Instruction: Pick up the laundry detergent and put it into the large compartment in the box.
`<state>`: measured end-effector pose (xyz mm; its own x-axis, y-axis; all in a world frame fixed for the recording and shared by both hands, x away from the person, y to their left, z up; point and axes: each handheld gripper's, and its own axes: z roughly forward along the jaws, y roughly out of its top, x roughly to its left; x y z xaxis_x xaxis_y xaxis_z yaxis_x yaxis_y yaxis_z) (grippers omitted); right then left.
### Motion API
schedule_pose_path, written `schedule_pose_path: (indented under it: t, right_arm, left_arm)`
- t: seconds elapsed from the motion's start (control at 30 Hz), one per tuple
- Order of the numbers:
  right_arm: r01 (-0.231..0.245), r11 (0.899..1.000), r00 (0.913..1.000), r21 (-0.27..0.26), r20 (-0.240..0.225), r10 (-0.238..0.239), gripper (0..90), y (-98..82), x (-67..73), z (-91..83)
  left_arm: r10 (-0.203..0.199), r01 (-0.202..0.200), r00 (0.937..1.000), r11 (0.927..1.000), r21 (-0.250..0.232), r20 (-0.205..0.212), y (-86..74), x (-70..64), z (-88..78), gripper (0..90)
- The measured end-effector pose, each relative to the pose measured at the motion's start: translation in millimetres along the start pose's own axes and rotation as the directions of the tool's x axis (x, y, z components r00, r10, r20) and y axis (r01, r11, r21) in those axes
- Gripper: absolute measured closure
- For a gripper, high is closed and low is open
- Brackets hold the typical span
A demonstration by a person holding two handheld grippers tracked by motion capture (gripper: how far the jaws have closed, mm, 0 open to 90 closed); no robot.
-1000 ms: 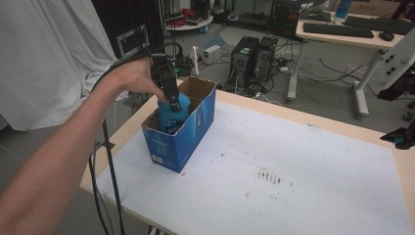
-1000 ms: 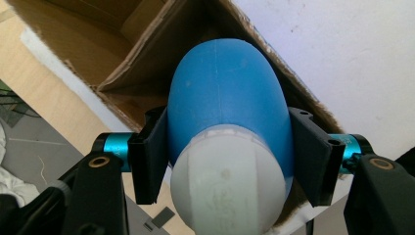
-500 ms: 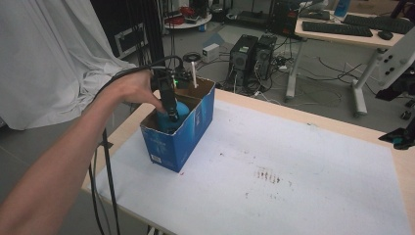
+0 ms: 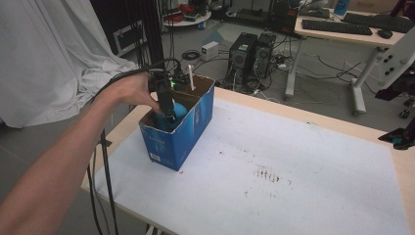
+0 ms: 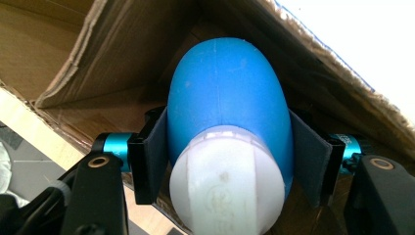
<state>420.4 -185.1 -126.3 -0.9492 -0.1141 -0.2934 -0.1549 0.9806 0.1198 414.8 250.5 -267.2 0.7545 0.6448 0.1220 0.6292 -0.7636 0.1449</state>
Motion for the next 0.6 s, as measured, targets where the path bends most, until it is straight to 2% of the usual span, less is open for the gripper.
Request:
schedule_pose_path:
  t: [0.6]
  right_arm:
    - [0.004, 1.0, 1.0, -0.002, -0.008, -0.004, 12.3, 2.9, 1.9, 0.3]
  left_arm:
    - [0.002, -0.002, 1.0, 0.9997, 0.025, -0.008, 4.8, -2.0, 0.6, 36.8]
